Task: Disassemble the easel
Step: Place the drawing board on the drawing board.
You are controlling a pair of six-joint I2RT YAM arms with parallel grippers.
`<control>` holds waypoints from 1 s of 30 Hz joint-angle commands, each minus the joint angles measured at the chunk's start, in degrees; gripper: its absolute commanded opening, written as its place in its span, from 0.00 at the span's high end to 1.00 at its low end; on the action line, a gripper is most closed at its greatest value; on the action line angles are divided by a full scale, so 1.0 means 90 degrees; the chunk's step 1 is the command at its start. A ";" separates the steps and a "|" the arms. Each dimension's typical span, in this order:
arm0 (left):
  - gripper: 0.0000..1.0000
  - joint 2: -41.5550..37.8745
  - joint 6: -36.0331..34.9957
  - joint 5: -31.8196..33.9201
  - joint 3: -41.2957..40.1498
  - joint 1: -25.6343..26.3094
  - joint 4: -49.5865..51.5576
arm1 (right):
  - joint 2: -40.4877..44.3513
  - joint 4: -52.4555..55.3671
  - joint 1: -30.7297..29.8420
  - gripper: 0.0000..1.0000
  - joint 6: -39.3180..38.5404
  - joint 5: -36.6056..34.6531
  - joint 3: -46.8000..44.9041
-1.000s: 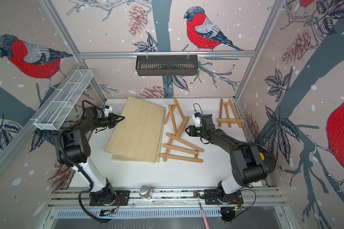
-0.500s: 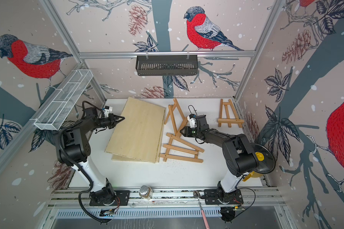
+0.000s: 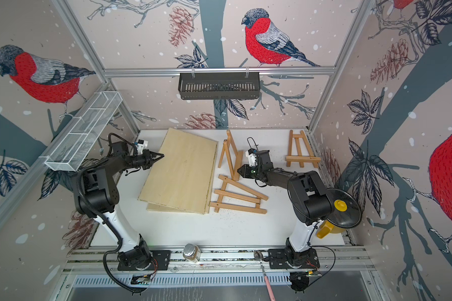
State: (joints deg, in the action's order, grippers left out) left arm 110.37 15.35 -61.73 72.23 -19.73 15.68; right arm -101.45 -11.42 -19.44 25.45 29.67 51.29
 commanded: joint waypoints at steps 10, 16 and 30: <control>1.00 0.0045 0.0309 0.1251 -0.0484 0.0004 -0.0485 | -0.0063 0.0090 -0.0076 0.77 -0.0015 -0.0171 0.0111; 1.00 0.0088 0.0168 0.1470 -0.0380 0.0004 -0.0265 | -0.0090 0.0112 -0.0141 0.77 -0.0035 -0.0157 0.0176; 0.67 0.0660 -0.0339 0.1952 0.0144 -0.0064 0.0644 | -0.0091 0.0146 -0.0181 0.78 -0.0093 -0.0177 0.0205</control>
State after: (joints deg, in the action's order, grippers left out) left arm 115.61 12.82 -53.25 72.82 -19.84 16.64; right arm -102.17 -10.46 -20.93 25.30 28.45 52.84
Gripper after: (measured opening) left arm 0.314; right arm 0.223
